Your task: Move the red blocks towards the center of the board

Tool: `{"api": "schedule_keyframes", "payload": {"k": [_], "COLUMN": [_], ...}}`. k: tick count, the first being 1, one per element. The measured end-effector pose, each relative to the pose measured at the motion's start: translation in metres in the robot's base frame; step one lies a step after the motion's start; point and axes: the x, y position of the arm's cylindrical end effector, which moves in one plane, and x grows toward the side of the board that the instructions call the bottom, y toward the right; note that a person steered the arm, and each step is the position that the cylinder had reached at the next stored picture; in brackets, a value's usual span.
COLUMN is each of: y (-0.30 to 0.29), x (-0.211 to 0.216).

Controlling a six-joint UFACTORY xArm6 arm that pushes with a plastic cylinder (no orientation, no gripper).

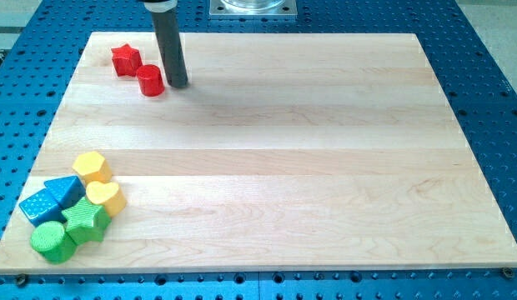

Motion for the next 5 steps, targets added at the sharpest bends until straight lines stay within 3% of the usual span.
{"api": "schedule_keyframes", "payload": {"k": [2, 4, 5], "y": [-0.024, -0.102, -0.112], "x": [-0.114, -0.095, -0.075]}}
